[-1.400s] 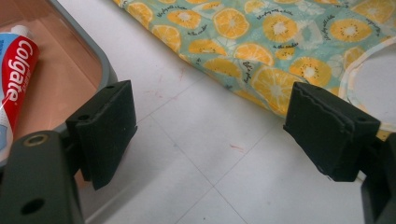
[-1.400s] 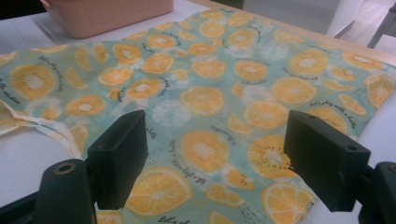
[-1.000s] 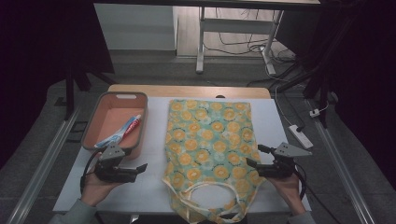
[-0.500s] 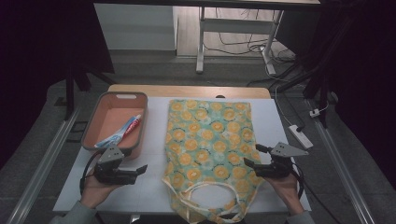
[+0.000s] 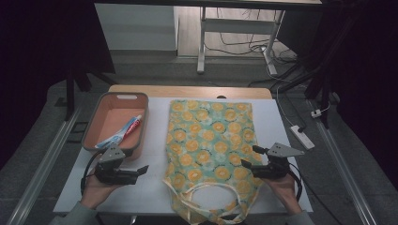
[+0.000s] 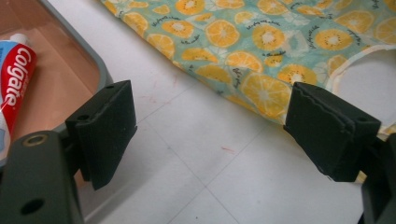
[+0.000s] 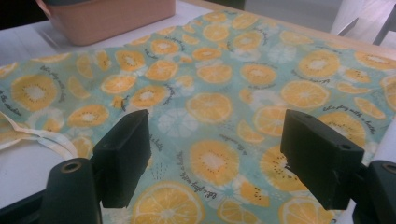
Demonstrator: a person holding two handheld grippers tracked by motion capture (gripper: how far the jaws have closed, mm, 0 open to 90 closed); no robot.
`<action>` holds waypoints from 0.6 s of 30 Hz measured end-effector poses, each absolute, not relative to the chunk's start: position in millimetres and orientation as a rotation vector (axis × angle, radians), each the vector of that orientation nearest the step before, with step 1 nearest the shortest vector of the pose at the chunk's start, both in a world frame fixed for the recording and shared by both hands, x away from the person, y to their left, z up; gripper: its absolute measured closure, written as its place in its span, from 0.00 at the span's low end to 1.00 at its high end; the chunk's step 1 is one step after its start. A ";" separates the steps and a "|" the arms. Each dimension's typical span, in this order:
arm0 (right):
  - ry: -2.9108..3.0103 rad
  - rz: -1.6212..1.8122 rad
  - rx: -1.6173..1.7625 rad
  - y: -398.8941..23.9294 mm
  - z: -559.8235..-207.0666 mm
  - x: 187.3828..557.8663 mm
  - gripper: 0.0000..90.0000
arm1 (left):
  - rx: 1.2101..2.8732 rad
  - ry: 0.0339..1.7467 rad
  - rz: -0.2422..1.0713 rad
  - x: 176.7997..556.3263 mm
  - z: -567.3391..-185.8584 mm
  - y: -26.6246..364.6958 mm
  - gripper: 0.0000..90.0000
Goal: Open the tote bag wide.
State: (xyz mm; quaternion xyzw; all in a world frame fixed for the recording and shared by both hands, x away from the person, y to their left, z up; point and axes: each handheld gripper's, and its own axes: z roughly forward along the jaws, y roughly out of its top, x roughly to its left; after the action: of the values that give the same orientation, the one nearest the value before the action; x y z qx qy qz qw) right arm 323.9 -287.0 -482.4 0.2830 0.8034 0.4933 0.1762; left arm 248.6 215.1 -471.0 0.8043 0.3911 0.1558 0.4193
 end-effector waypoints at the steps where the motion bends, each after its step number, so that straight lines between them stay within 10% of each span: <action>1: 2.275 1.397 0.801 -287.0 -482.4 323.9 0.27 | 2.020 0.977 0.386 248.1 -470.2 214.2 0.18; 18: 2.275 1.416 0.769 -278.9 -479.4 321.8 0.28 | 2.169 0.714 0.260 257.1 -455.2 157.5 0.19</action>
State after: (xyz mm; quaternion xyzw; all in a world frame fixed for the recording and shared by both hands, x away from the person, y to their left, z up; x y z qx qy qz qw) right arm 321.8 -278.9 -479.4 0.2716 0.8032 0.5001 0.1760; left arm 257.1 157.5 -455.2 0.8612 0.2833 0.1033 0.4092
